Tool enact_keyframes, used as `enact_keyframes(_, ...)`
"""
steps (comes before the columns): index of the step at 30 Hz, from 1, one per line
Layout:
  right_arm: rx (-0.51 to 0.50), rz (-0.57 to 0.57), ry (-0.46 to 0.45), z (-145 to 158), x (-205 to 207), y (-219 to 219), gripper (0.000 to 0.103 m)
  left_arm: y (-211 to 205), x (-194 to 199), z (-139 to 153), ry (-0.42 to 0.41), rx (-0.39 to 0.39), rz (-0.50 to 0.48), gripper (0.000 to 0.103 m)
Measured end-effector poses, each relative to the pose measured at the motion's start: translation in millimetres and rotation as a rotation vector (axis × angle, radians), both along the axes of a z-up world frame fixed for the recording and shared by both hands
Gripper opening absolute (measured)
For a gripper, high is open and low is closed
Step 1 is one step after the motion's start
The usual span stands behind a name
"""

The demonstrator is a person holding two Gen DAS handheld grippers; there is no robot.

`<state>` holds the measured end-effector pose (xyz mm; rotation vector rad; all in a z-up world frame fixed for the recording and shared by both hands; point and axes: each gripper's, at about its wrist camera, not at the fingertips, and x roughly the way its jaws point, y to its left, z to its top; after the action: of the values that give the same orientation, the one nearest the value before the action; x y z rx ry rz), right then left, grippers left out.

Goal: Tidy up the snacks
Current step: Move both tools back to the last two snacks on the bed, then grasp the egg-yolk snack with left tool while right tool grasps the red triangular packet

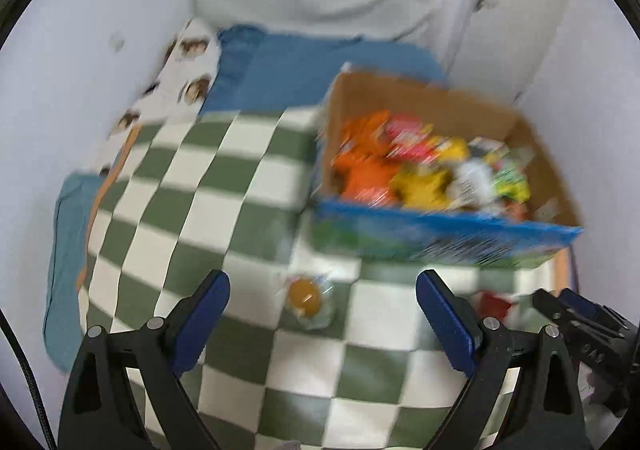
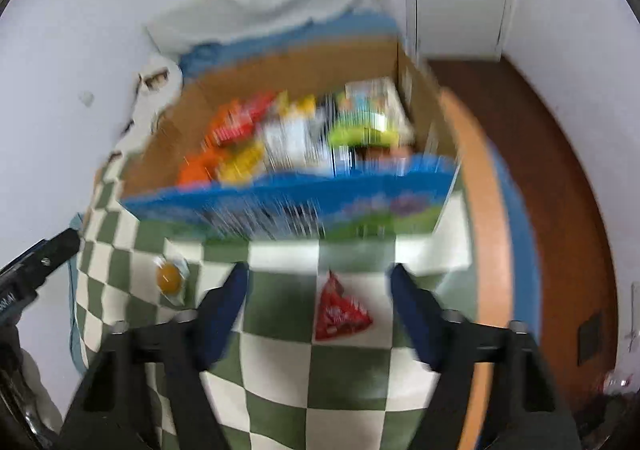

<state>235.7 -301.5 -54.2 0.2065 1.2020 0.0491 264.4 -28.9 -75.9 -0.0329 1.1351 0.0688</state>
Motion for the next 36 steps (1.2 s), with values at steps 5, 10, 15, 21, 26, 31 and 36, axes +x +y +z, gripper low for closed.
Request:
enact_keyframes(5,-0.011,-0.004,0.098,-63,9,0,0.069,26,8,-58,0.154,-0.038,0.058,0.096)
enact_keyframes(10,-0.043,0.032,0.18,-109,17,9,0.053,26,23,-106,0.287,-0.109,0.043,0.096)
enact_keyframes(15,-0.094,0.064,0.168,-120,14,19,0.044,16,34,-141,0.335,-0.125,0.027,0.077)
enact_keyframes(21,-0.115,0.096,0.164,-117,13,31,0.04,13,25,-156,0.324,-0.112,0.024,0.045)
enact_keyframes(26,-0.097,0.113,0.156,-113,0,37,0.039,8,-3,-152,0.331,-0.147,0.02,0.044)
enact_keyframes(31,-0.055,0.144,0.153,-105,-27,42,0.039,2,-54,-146,0.358,-0.194,-0.006,0.044)
enact_keyframes(36,-0.004,0.162,0.143,-97,-63,51,0.039,-18,-92,-133,0.364,-0.222,-0.051,0.041)
